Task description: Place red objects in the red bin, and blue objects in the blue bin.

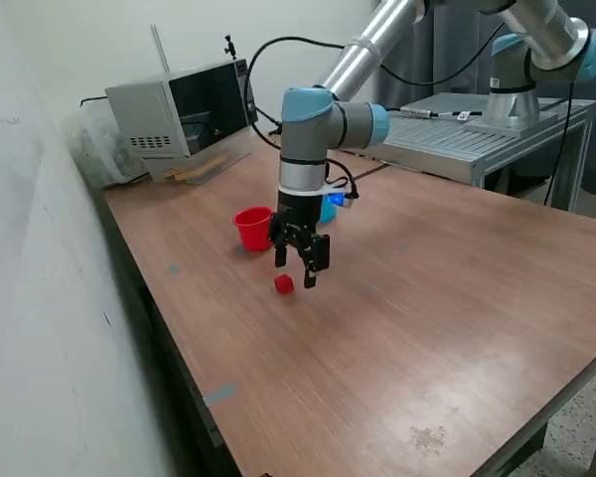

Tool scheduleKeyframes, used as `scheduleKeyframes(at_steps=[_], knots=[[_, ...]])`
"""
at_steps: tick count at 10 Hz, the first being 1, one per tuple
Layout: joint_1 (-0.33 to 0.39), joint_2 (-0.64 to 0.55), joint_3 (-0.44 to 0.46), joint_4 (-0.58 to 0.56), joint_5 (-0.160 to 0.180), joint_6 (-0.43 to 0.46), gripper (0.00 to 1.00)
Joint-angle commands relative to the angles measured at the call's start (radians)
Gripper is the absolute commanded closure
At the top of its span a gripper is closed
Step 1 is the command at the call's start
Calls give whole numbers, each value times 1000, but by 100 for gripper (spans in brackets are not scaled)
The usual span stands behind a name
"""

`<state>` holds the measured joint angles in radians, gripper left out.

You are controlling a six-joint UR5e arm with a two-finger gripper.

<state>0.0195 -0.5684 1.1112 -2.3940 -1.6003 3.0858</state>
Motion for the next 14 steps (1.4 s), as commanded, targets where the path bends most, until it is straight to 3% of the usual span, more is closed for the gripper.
scheduleKeyframes(at_steps=[1,7,8,9,14], knots=[[-21,21,-8,-36,6,-1,0],[-61,48,-11,-44,10,-9,0],[-59,48,-7,-44,23,-10,100],[-59,48,-2,-44,36,-12,100],[-56,47,2,-44,36,-21,100]])
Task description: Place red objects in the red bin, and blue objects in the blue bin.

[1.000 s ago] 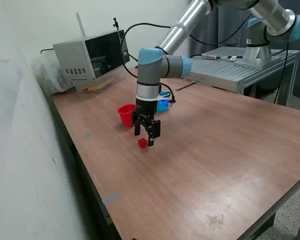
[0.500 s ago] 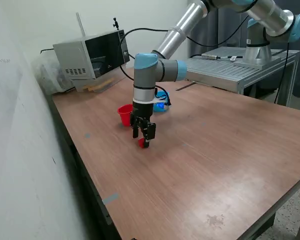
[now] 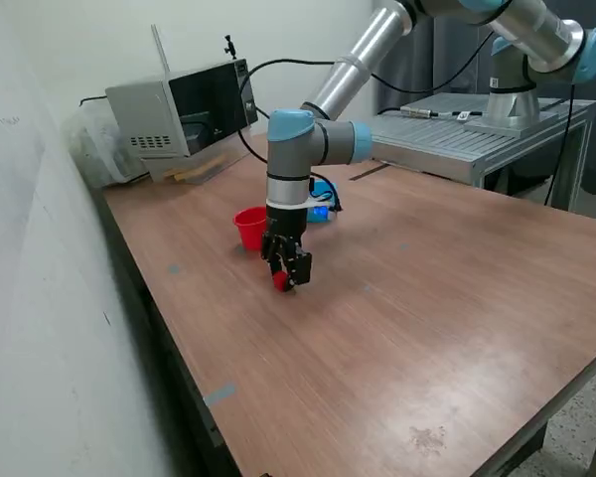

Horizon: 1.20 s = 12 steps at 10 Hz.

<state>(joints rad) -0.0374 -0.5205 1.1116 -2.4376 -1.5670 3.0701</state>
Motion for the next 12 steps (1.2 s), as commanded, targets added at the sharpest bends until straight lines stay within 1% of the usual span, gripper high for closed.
scheduleKeyframes(at_steps=[1,3,4,5,8,9,10,12], knots=[[2,-1,4,0,1,-10,100],[10,-7,13,8,-8,-37,100],[13,-31,16,14,-10,-45,100],[14,-71,25,15,-10,-53,100],[16,-197,99,15,-8,-82,100],[16,-226,111,20,-10,-86,100],[17,-265,122,64,-10,-88,100],[16,-338,155,83,-10,-111,100]])
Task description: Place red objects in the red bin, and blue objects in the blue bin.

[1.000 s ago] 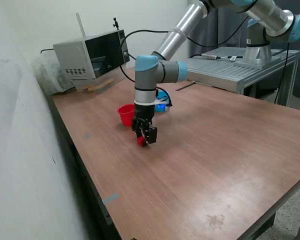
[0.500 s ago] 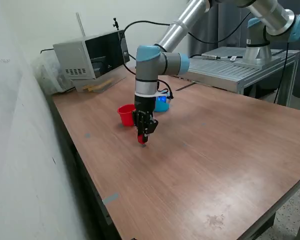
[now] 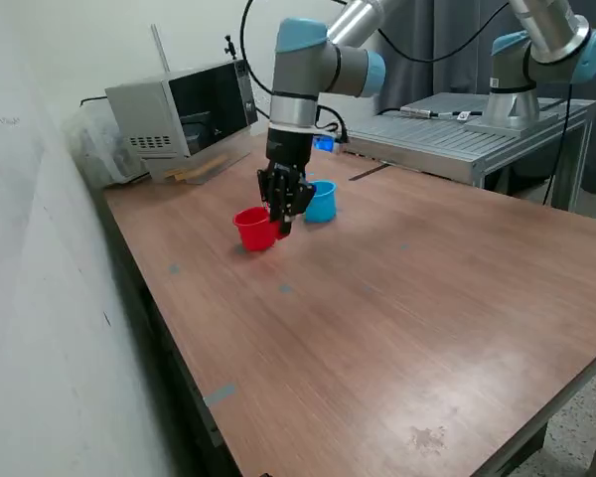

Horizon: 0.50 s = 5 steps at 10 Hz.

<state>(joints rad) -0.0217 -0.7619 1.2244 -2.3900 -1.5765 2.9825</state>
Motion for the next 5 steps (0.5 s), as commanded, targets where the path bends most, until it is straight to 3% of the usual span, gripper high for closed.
scheduleKeyframes(at_steps=[1,5], knots=[[0,-146,61,58,-2,-25,100],[-12,-354,99,196,-11,-54,100]])
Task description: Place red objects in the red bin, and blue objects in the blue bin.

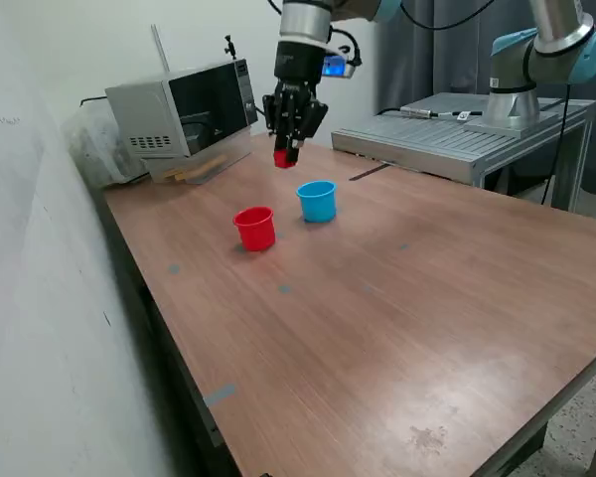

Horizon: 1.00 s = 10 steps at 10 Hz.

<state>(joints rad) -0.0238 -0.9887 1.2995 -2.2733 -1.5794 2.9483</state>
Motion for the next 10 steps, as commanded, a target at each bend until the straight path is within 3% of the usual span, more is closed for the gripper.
scheduleKeyframes(at_steps=[1,5,10], knots=[[-13,-130,23,90,-36,-35,100],[-100,-96,24,89,-42,-38,100],[-123,97,-2,48,-45,-37,100]])
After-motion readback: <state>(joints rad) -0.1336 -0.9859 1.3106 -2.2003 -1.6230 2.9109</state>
